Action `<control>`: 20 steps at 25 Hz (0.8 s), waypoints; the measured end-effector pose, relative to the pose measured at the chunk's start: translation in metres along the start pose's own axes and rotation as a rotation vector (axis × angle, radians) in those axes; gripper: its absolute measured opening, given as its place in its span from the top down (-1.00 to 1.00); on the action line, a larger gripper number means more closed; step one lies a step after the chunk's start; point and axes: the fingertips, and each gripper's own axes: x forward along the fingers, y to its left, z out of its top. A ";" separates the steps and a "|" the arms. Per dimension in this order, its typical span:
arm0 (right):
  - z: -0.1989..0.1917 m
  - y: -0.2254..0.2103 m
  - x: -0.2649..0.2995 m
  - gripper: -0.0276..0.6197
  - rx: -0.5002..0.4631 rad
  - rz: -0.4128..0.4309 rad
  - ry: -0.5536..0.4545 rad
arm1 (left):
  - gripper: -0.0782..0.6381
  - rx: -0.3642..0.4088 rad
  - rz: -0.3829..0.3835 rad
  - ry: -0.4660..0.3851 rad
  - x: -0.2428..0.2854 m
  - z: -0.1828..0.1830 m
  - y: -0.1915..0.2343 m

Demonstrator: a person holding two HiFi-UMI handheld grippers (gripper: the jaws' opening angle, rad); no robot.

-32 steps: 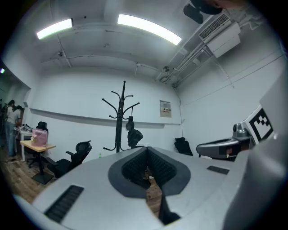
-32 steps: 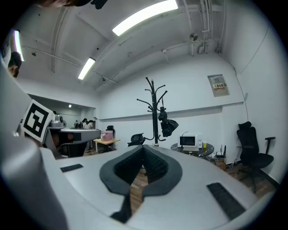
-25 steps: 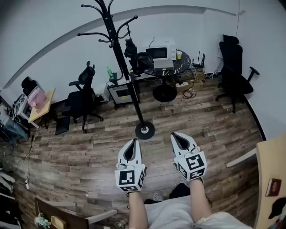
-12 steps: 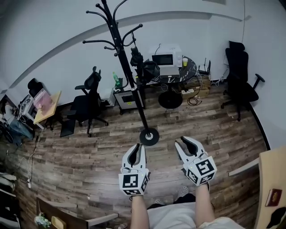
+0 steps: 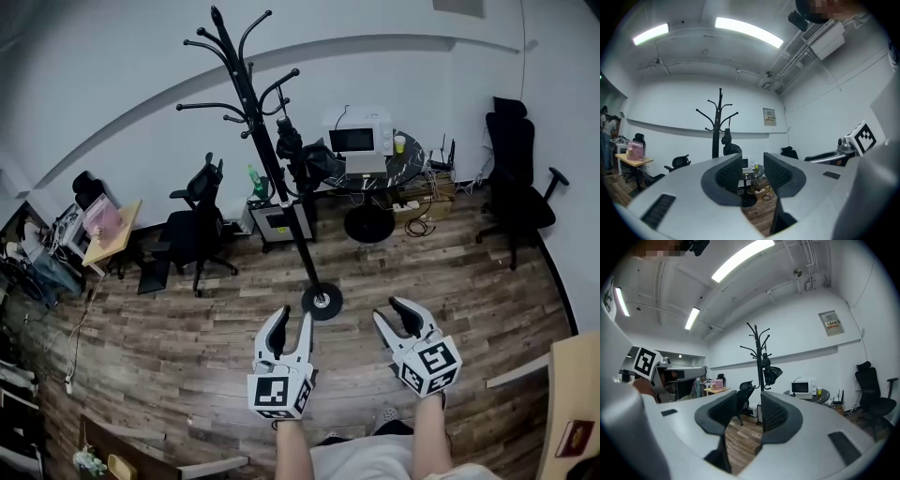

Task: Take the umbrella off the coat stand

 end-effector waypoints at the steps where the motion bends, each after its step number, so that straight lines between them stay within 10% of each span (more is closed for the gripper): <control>1: -0.001 -0.006 0.000 0.37 0.002 0.003 0.000 | 0.37 -0.007 0.005 -0.011 0.004 0.000 -0.002; 20: -0.015 -0.098 -0.030 0.36 0.043 0.009 0.008 | 0.37 -0.035 0.049 -0.009 0.045 -0.007 -0.062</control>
